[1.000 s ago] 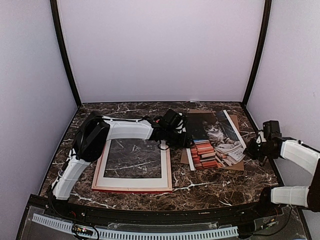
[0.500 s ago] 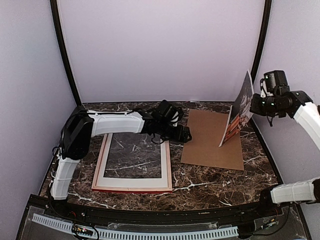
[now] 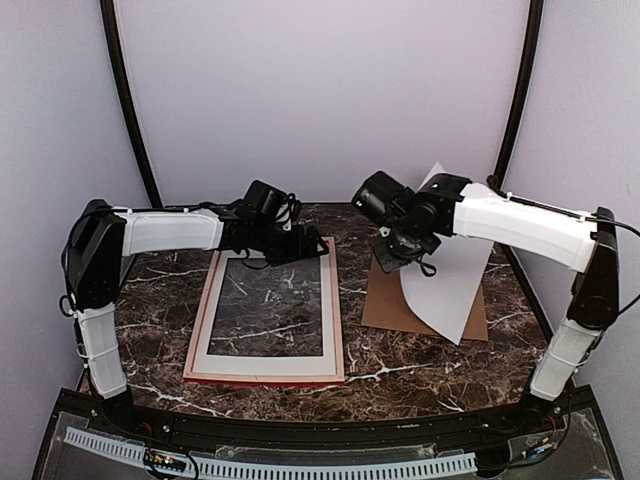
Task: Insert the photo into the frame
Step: Turn over the photo.
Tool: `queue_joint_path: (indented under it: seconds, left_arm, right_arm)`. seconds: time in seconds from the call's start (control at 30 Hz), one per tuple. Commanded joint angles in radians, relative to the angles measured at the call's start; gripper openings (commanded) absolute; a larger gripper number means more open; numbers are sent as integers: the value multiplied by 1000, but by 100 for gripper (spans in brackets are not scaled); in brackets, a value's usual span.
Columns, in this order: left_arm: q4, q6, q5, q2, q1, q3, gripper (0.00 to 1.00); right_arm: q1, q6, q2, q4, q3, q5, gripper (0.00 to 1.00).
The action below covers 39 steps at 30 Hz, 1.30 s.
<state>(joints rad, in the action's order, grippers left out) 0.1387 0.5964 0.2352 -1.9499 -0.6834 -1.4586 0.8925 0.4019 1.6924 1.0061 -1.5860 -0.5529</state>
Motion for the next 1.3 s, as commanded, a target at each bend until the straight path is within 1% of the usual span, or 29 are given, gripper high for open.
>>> queue_joint_path:
  seconds: [0.0,0.17,0.33,0.53,0.77,1.07,1.23,1.27]
  left_arm:
    - [-48,32,64,95,52,100,88]
    - [-69,63,146,134,118,166,88]
    - [-126,124,218,152,146,222,88]
    - [-285,240,342,124,147,277,88]
    - [-351,292,362,77,145,287,85]
    - [-324,281,359,17,139,266,72]
    - [-311,261,338,4,137,264,58]
    - [-309,260,337,1,137,262,56]
  right_arm:
    - [94,20,57,-2,-43,19,0]
    - [160,44,117,-102,-9,93,0]
    - [183,71,138,-216,32,183,0]
    - [215,92,179,-271,27,229,0]
    - [234,104,216,-314,29,269,0]
    - [250,110,256,-338,1,291,0]
    - [256,110,269,-341,-12,302,0]
    - [257,111,268,-343,-13,303,0]
